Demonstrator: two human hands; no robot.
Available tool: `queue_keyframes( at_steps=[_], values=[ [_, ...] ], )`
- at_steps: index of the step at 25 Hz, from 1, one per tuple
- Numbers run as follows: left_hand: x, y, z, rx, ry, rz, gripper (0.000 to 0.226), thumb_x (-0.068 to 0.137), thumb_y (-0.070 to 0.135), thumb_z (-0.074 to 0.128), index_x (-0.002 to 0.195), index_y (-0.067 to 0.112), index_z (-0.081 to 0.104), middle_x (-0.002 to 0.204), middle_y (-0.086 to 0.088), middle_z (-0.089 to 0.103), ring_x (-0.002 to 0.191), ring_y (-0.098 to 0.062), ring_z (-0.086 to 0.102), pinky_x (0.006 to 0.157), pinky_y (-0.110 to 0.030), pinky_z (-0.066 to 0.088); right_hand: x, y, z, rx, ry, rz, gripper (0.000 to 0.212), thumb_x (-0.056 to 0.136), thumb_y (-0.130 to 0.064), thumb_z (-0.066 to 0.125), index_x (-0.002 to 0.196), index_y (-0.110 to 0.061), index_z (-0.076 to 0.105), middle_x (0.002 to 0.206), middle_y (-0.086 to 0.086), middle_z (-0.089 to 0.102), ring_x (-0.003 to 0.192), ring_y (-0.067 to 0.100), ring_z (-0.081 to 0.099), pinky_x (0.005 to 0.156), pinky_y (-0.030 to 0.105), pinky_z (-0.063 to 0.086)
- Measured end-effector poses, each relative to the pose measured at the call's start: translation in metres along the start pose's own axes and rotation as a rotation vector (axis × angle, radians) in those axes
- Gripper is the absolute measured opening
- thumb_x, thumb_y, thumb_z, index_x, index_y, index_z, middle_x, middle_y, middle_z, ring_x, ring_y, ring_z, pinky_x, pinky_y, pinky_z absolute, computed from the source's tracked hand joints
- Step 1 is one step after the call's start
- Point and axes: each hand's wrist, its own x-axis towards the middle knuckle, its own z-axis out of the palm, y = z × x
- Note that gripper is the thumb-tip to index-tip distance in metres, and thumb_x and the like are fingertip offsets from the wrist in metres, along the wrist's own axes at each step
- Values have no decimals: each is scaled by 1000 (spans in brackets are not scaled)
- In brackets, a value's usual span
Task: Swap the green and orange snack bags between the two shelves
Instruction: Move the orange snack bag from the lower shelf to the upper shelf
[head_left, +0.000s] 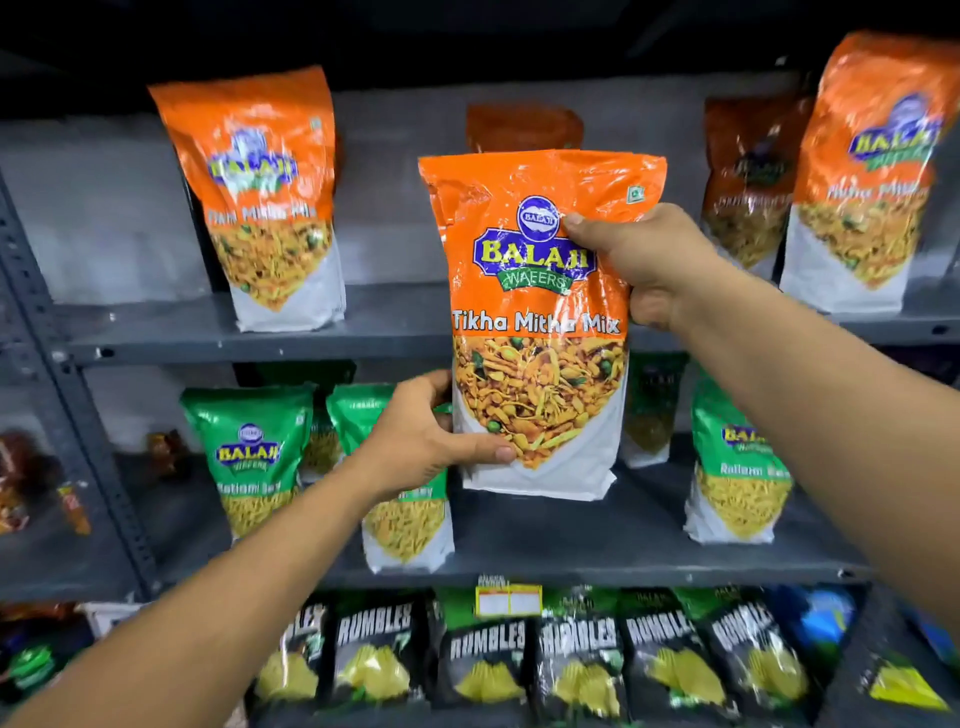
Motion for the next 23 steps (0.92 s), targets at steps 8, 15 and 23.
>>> queue_keyframes(
  at_steps=[8, 15, 23],
  values=[
    [107, 58, -21, 144, 73, 180, 49, 55, 8, 87, 95, 23, 63, 103, 6, 72, 99, -12, 68, 89, -30, 55, 82, -70, 4, 18, 13, -198, 31, 80, -22, 75, 102, -6, 61, 83, 7, 74, 54, 16, 73, 43, 29, 57],
    [174, 33, -26, 151, 72, 56, 67, 37, 29, 93, 97, 22, 66, 109, -1, 74, 105, -19, 68, 98, -46, 50, 158, -38, 6, -19, -12, -193, 25, 80, -21, 74, 95, -5, 63, 97, 17, 75, 81, 31, 73, 78, 55, 59],
    [199, 9, -15, 124, 125, 107, 48, 59, 8, 85, 95, 28, 61, 107, 7, 71, 103, -9, 67, 90, -24, 53, 152, 16, -28, -209, -199, -257, 81, 56, -49, 81, 121, -19, 43, 112, -7, 67, 97, 10, 66, 83, 32, 55]
  ],
)
